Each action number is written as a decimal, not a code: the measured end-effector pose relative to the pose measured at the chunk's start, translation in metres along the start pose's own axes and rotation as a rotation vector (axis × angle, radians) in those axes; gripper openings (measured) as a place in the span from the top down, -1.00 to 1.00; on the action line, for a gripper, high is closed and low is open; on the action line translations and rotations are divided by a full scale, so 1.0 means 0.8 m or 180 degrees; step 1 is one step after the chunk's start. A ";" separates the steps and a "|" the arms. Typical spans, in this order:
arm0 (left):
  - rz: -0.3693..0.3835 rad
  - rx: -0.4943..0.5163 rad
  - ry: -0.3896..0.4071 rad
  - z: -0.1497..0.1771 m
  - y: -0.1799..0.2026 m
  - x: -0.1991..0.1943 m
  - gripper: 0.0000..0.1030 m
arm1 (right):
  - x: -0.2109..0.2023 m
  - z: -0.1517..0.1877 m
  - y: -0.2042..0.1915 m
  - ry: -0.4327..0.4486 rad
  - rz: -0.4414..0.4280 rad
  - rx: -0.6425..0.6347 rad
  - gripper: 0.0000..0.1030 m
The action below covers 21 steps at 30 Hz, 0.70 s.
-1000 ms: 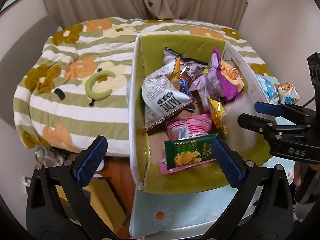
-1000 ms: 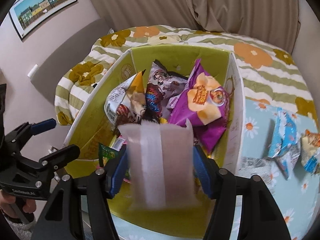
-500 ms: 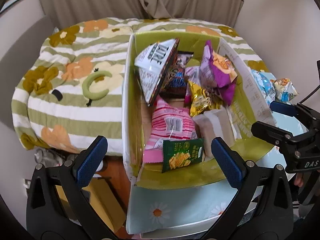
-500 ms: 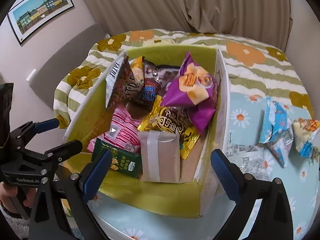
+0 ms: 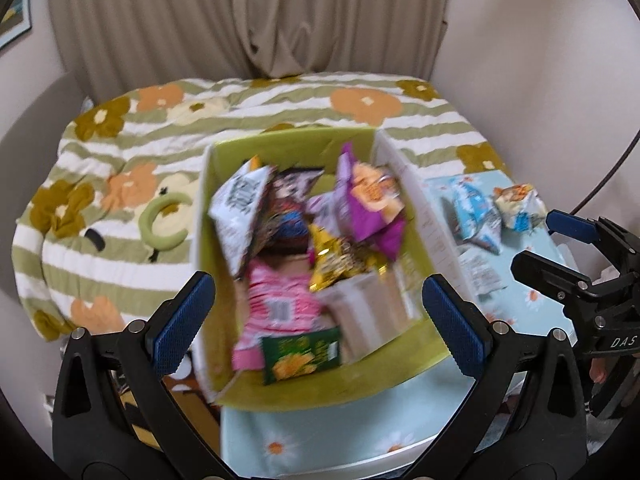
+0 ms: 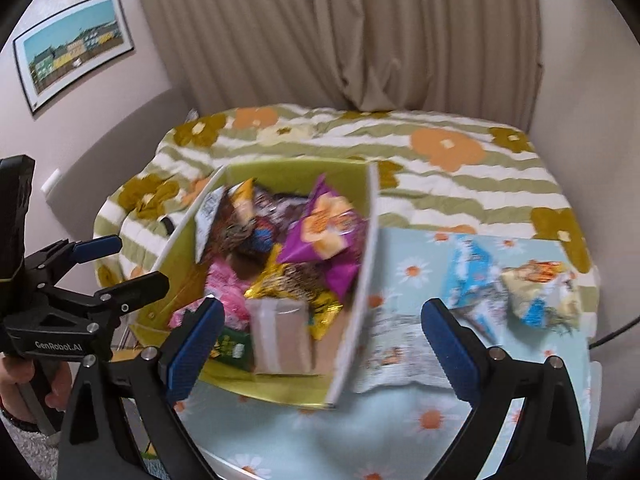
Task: Organize snacks
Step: 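Move both tools back from the box toward the remaining snacks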
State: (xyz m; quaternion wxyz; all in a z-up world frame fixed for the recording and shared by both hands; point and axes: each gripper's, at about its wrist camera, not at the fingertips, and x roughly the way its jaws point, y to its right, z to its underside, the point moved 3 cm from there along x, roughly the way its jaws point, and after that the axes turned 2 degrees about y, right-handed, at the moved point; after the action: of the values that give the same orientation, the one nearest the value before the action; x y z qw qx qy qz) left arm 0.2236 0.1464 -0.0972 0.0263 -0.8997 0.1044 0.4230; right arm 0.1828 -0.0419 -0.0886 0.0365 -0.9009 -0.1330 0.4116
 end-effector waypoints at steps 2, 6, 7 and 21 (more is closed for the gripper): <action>0.0038 -0.0005 0.0014 -0.009 0.020 0.004 -0.99 | -0.011 -0.001 0.024 0.0047 0.0070 0.0033 -0.91; 0.0091 -0.0006 0.0056 -0.025 0.073 0.013 -0.99 | -0.031 -0.002 0.080 0.0085 0.0157 0.0043 -0.91; 0.0086 0.0000 0.0053 -0.028 0.086 0.017 -0.99 | -0.036 -0.001 0.095 0.0088 0.0193 0.0029 -0.91; 0.0069 -0.0036 -0.0176 -0.062 0.265 0.114 -0.99 | -0.026 -0.015 0.294 -0.0181 0.0097 -0.0102 -0.91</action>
State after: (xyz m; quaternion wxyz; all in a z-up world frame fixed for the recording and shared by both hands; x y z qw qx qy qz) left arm 0.2731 -0.0825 -0.1269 0.0195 -0.8866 0.1110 0.4485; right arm 0.2283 -0.2734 -0.1068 0.0120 -0.8912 -0.1269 0.4354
